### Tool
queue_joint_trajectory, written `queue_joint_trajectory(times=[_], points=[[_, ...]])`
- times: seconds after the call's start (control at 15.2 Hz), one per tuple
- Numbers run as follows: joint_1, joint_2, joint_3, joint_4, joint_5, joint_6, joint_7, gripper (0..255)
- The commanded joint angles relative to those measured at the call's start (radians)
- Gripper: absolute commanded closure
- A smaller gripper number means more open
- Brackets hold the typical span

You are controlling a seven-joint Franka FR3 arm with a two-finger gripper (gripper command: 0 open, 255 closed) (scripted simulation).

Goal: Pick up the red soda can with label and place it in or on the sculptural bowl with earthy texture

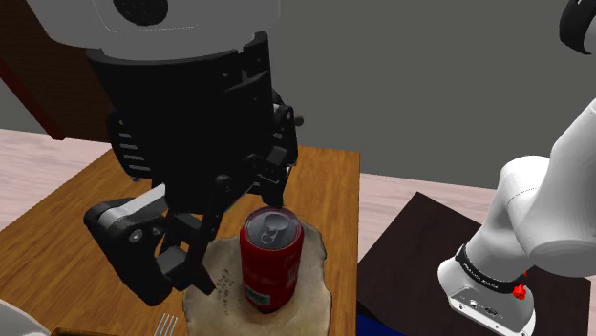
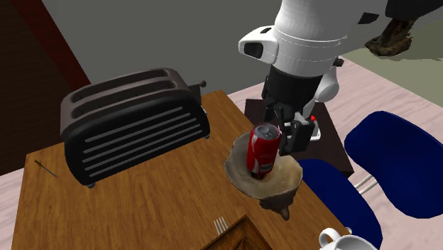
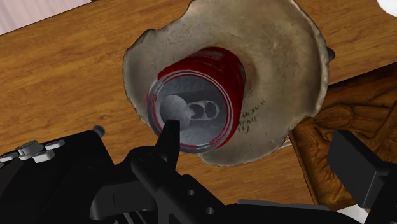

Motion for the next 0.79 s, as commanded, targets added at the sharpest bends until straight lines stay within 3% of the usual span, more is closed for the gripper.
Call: queue_joint_trajectory(times=[0.0,0.2,0.73], points=[[0.005,0.020,0.005,0.054,-0.013,-0.039,0.009,0],[0.031,0.094,0.026,0.229,-0.063,-0.157,0.042,0],[0.032,0.094,0.026,0.229,-0.063,-0.157,0.042,0]])
